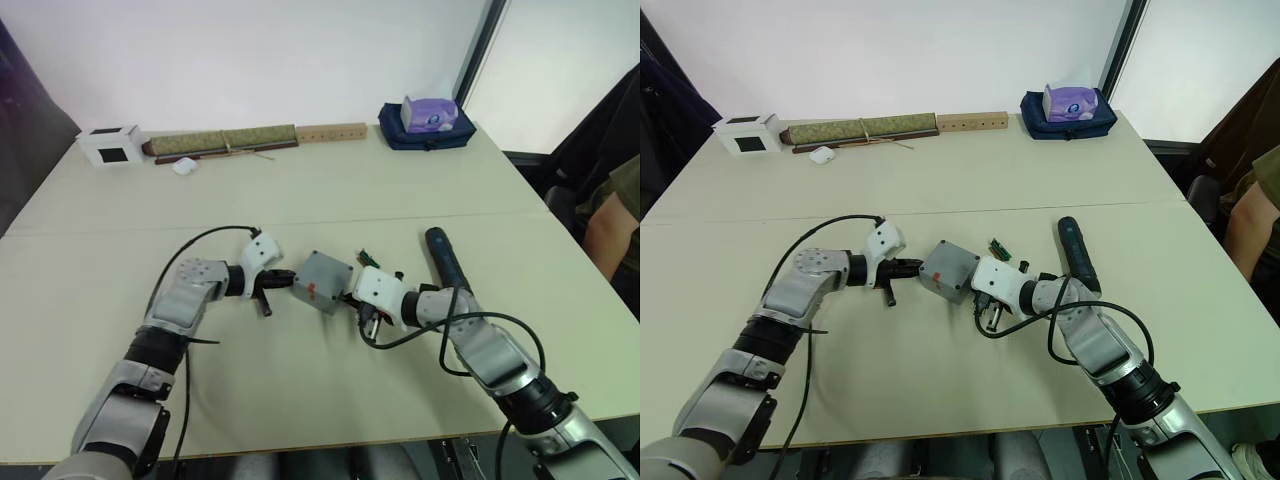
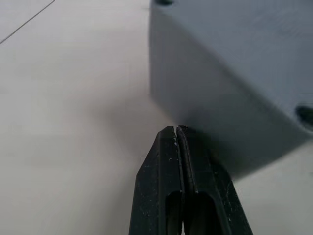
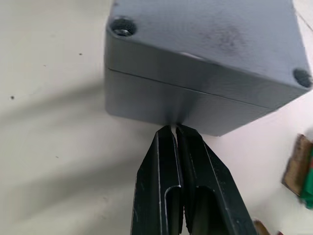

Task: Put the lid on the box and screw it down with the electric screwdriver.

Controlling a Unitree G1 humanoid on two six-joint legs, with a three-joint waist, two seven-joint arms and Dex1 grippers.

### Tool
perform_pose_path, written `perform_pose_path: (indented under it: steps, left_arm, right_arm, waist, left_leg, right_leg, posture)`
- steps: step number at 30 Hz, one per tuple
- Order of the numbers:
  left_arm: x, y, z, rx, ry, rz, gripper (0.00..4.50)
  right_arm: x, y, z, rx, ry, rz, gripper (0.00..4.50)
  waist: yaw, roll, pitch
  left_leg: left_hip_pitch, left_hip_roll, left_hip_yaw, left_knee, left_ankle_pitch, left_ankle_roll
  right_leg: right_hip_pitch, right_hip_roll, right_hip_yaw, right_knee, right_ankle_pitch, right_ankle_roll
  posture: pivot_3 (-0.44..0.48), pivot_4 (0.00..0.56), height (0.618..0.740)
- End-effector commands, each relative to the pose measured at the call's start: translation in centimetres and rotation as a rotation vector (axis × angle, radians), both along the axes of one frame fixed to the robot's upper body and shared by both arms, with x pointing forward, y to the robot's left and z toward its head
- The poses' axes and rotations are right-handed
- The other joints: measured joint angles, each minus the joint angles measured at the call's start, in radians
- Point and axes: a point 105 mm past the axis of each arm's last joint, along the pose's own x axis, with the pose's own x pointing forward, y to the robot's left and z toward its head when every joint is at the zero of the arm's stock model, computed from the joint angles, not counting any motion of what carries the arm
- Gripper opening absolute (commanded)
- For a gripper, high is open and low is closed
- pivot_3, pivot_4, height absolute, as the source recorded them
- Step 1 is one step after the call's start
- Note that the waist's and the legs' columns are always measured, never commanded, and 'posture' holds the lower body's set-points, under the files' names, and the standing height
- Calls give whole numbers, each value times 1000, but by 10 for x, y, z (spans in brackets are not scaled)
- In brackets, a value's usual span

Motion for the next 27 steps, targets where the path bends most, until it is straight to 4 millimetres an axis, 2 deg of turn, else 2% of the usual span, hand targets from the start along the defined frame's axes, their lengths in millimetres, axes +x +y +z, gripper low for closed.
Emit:
perform_pose_path:
  steps: [1, 6, 12, 19, 27]
  left_arm:
    - [-4, -13, 12, -30, -23, -84, 0]
    - [-19, -11, 8, 7, 11, -166, 0]
    - [-40, 4, 6, 54, 70, -227, 0]
    - [-58, 21, 5, 76, 109, -216, 0]
    - [-76, 28, 7, 75, 130, -208, 0]
  right_arm:
    - [0, 13, 17, 26, -43, 47, 88]
    - [0, 18, 19, 33, -21, 73, 88]
    - [-8, 25, 22, 44, 27, 137, 88]
    - [-18, 37, 22, 50, 63, 221, 88]
    - [-24, 47, 22, 52, 82, 288, 88]
  waist:
    - [-1, 0, 0]
    - [-1, 0, 0]
    - [-4, 0, 1]
    - [-5, 0, 1]
    - [-4, 0, 2]
  left_leg:
    - [0, 0, 0, 0, 0, 0]
    - [0, 0, 0, -1, 0, 0]
    - [0, 0, 0, -1, 0, 0]
    - [0, 1, 0, -1, 0, 0]
    - [0, 2, 0, -2, 0, 0]
  right_leg:
    - [0, 0, 0, 0, 0, 0]
    - [0, 0, 0, 0, 0, 0]
    - [0, 0, 0, 0, 0, 0]
    - [-1, 0, 0, 0, -2, -3]
    - [-1, 0, -1, 0, -2, -3]
  posture:
    - [0, 150, 740]
    - [0, 150, 740]
    - [0, 150, 740]
    - [0, 150, 740]
    - [0, 150, 740]
